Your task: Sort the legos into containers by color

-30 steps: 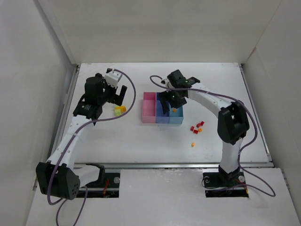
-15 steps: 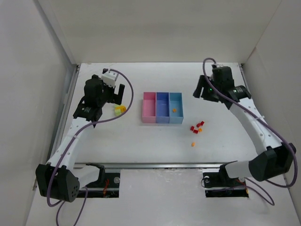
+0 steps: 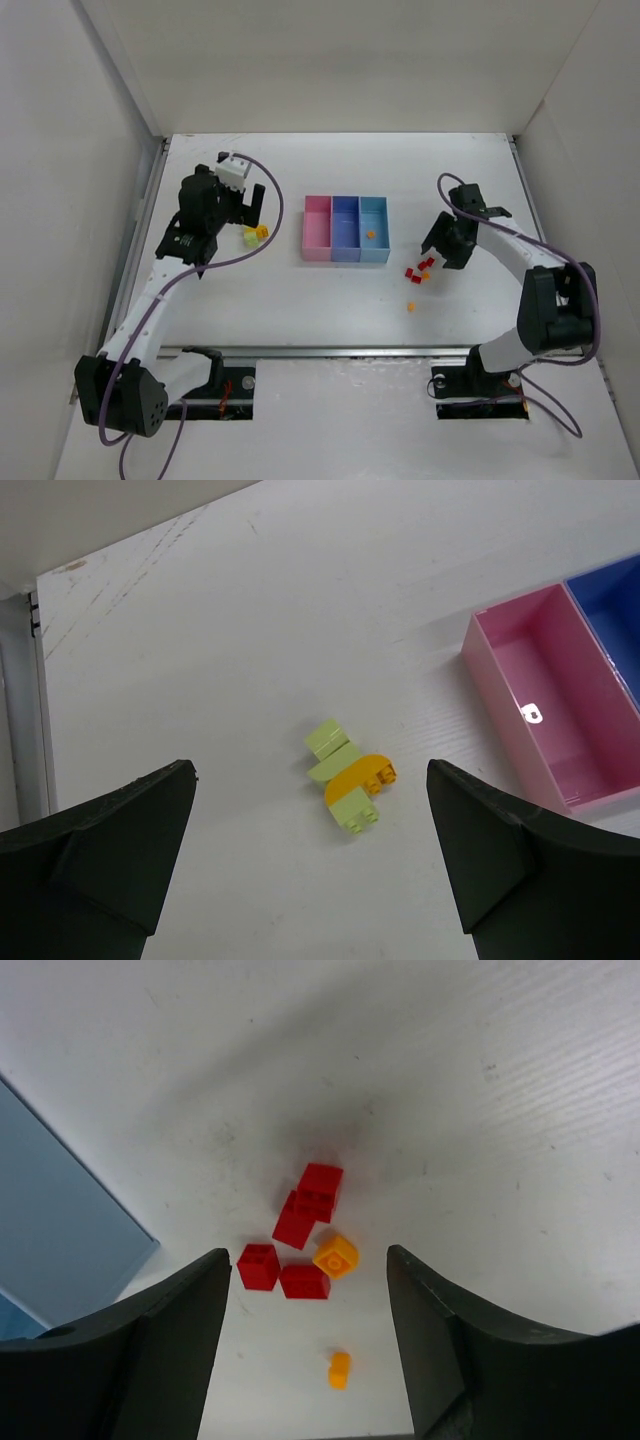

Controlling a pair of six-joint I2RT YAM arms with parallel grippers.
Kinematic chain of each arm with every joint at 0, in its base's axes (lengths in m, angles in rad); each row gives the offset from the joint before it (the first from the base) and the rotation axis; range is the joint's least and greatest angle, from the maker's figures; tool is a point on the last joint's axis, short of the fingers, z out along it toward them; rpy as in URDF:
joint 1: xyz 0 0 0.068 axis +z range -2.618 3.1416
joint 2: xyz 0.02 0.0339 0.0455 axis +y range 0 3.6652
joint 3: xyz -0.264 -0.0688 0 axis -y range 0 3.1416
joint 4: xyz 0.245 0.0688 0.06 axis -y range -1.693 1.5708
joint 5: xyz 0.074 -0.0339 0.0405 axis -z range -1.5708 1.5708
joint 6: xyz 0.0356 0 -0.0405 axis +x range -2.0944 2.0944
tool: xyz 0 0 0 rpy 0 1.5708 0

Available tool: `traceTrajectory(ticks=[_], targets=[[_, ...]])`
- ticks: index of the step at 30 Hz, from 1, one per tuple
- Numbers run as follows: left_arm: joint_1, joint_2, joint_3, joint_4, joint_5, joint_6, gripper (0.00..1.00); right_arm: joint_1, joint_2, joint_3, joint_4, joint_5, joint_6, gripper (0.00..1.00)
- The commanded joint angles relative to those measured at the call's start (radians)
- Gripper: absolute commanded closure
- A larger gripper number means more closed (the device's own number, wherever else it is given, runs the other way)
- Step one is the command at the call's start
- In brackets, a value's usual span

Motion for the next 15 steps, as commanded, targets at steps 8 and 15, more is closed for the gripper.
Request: traceTrajectory(ticks=[8,15], targets=[[-0.003,-0.052,-0.016,0.021,0.014,-0.019,0.00,-0.009,0.129,0.037,0.141,0.026,0.079,0.37],[-0.003,-0.052,-0.016,0.021,0.014,-0.019,0.00,-0.009,0.140,0.014,0.150,0.061,0.070,0.49]])
